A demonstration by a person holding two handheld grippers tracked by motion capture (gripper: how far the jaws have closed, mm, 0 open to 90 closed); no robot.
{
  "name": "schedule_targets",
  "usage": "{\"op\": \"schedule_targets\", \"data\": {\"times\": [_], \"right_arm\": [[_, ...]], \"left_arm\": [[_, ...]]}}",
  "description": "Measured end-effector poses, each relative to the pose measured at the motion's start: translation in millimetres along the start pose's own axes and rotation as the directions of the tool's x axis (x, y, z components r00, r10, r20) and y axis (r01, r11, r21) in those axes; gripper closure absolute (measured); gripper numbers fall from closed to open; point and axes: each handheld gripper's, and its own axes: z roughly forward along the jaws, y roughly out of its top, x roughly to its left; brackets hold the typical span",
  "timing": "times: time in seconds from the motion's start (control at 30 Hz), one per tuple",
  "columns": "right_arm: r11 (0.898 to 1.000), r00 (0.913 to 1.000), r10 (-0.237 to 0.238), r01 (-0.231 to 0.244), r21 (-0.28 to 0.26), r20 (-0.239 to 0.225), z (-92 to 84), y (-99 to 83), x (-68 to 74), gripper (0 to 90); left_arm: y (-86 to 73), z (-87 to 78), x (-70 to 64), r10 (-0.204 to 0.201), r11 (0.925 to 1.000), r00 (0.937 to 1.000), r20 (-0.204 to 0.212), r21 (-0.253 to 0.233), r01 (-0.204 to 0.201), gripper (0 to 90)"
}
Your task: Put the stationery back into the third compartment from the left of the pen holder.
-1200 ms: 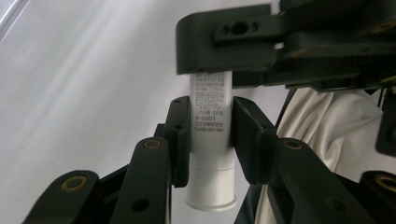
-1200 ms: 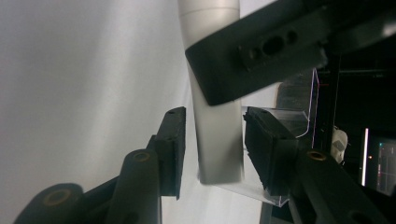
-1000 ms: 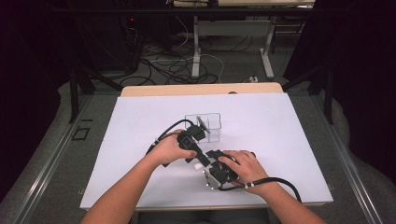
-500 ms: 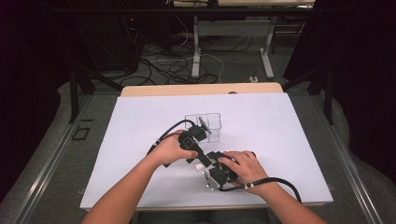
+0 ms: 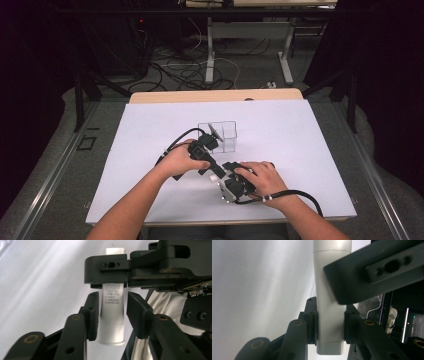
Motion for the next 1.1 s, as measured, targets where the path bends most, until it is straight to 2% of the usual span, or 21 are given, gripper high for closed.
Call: {"op": "schedule_targets", "data": {"times": [0.03,0.07,0.13,0.2,0.23,0.3,0.37,0.4,0.5,0.6,0.67,0.73,0.77,0.83,0.87,0.9,0.93,0.97,1.0,1.03,1.1], "right_arm": [[1.0,1.0,-0.001,0.001,0.001,0.001,0.0,-0.3,-0.2,70.3],[1.0,0.9998,0.0,0.0,0.012,-0.018,-0.5,-0.5,-0.9,70.3],[1.0,0.9999,0.014,-0.014,0.01,-0.008,0.0,-1.3,0.6,70.3],[1.0,0.9996,0.009,-0.009,0.013,-0.025,0.0,-2.0,-0.9,70.3],[1.0,0.9998,0.015,-0.015,0.002,-0.01,0.6,-3.0,-0.5,70.3],[0.999,0.999,0.042,-0.042,-0.008,-0.017,1.1,-6.1,0.1,70.3],[0.998,0.9977,0.065,-0.065,-0.005,-0.019,0.6,-8.5,0.7,70.3],[0.997,0.9974,0.071,-0.071,-0.008,-0.015,0.3,-9.8,0.1,70.3],[0.995,0.9945,0.104,-0.104,-0.012,-0.01,-1.0,-12.0,-1.6,70.3],[0.992,0.9919,0.127,-0.127,-0.017,-0.001,-2.9,-14.0,-4.2,70.3],[0.988,0.9883,0.152,-0.152,-0.021,-0.001,-4.2,-15.5,-5.8,70.3],[0.982,0.9824,0.187,-0.187,-0.034,0.003,-5.5,-17.8,-8.2,70.3],[0.978,0.9787,0.205,-0.205,-0.046,-0.001,-5.4,-18.6,-8.8,70.3],[0.965,0.9671,0.254,-0.253,-0.074,0.011,-6.6,-20.4,-10.9,70.3],[0.961,0.9623,0.271,-0.269,-0.061,0.026,-9.6,-20.8,-13.6,70.3],[0.956,0.9581,0.286,-0.285,-0.064,0.009,-10.4,-21.5,-15.3,70.3],[0.954,0.9561,0.293,-0.291,-0.077,0.01,-11.5,-23.0,-19.0,70.3],[0.941,0.9437,0.33,-0.329,-0.081,0.011,-12.5,-23.5,-19.1,70.3],[0.937,0.9413,0.337,-0.335,-0.094,0.01,-12.8,-24.3,-21.5,70.3],[0.931,0.9341,0.357,-0.355,-0.083,0.013,-14.7,-24.6,-22.5,70.3],[0.922,0.9266,0.376,-0.374,-0.103,0.001,-15.7,-26.8,-27.6,70.3]], "left_arm": [[-1.9,-2.1,0.7,-0.006,1.0,1.0,-0.001,-0.008,0.006,59.9],[-2.9,-3.1,1.6,-0.003,0.9999,1.0,-0.002,-0.015,0.003,59.8],[-6.3,-7.2,2.1,-0.012,0.999,0.9999,-0.011,-0.044,0.012,58.3],[-10.1,-13.0,2.6,-0.007,0.9972,0.9999,-0.013,-0.075,0.006,56.7],[-12.5,-16.2,3.4,0.001,0.9954,0.9999,-0.017,-0.096,-0.002,55.5],[-17.7,-23.6,5.2,-0.001,0.9913,0.9998,-0.021,-0.131,-0.002,53.9],[-22.1,-29.2,7.1,-0.005,0.9856,0.9996,-0.029,-0.169,0.0,53.1],[-24.2,-31.3,7.3,-0.023,0.9811,0.9992,-0.032,-0.193,0.016,52.5],[-29.3,-38.3,10.5,-0.033,0.9738,0.9983,-0.049,-0.227,0.022,51.6],[-35.4,-42.9,14.4,-0.026,0.9587,0.9945,-0.101,-0.284,-0.003,47.5],[-39.7,-45.3,16.8,-0.028,0.951,0.9885,-0.149,-0.308,-0.02,45.8],[-44.0,-47.9,19.4,-0.037,0.9424,0.9835,-0.177,-0.334,-0.024,44.7],[-46.8,-48.9,20.4,-0.038,0.9349,0.979,-0.2,-0.353,-0.036,44.5],[-51.0,-50.9,21.9,-0.03,0.9278,0.971,-0.237,-0.368,-0.061,43.1],[-52.5,-51.3,22.2,-0.029,0.9242,0.9676,-0.251,-0.376,-0.069,42.2],[-54.6,-53.5,23.1,-0.017,0.9255,0.9607,-0.277,-0.368,-0.09,41.3],[-56.1,-53.6,23.1,-0.022,0.9199,0.955,-0.296,-0.38,-0.097,40.9],[-57.7,-54.9,23.3,-0.021,0.92,0.9464,-0.322,-0.377,-0.108,40.3],[-58.8,-54.8,23.1,-0.034,0.915,0.9433,-0.33,-0.39,-0.104,40.1],[-60.5,-55.9,23.8,-0.047,0.9082,0.9393,-0.34,-0.406,-0.101,39.8],[-63.1,-57.2,25.1,-0.066,0.8951,0.9392,-0.337,-0.436,-0.094,39.2]]}}
